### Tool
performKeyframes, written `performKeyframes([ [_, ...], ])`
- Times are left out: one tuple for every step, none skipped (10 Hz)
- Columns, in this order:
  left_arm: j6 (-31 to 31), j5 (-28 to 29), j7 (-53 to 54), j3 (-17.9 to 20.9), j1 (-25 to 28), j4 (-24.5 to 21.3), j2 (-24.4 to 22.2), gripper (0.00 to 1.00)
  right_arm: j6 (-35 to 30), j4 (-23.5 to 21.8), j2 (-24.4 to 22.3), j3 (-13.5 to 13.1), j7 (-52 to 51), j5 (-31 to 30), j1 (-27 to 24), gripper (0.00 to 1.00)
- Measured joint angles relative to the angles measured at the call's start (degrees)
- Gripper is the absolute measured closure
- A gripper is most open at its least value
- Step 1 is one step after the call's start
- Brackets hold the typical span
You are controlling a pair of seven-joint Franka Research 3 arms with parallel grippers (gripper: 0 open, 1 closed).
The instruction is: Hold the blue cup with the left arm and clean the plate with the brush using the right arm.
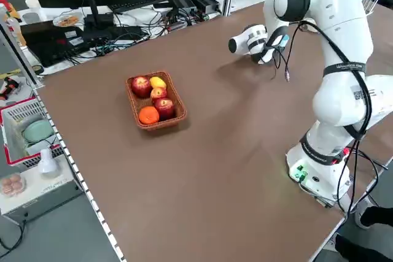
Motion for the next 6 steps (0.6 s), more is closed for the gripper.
performKeyframes([
  [0.1, -0.4, 0.0, 0.2, -0.5, 0.0, 0.0, 0.0, 0.1, 0.1, 0.1, 0.0, 0.0, 0.0, 0.0, 0.53],
  [0.2, -0.8, 0.0, 0.3, -0.9, 0.0, 0.0, 0.0, 0.1, 0.2, 0.1, 0.1, 0.0, 0.0, 0.0, 0.55],
  [0.2, -1.2, 0.0, 0.4, -1.2, 0.0, 0.0, 0.0, 0.1, 0.3, 0.2, 0.1, 0.0, 0.4, 0.0, 0.56],
  [0.2, -1.4, 0.0, 0.5, -1.5, 0.0, 0.0, 0.0, 0.1, 0.4, 0.4, 0.2, 0.1, 1.6, 0.0, 0.58],
  [0.2, -1.6, 0.0, 0.8, -1.8, 0.0, 0.0, 0.0, 0.1, 0.6, 0.5, 0.2, 0.1, 2.6, 0.0, 0.59],
  [0.2, -1.9, 0.0, 1.2, -2.1, 0.0, 0.0, 0.0, 0.1, 0.8, 0.7, 0.2, 0.1, 2.9, 0.0, 0.59],
])
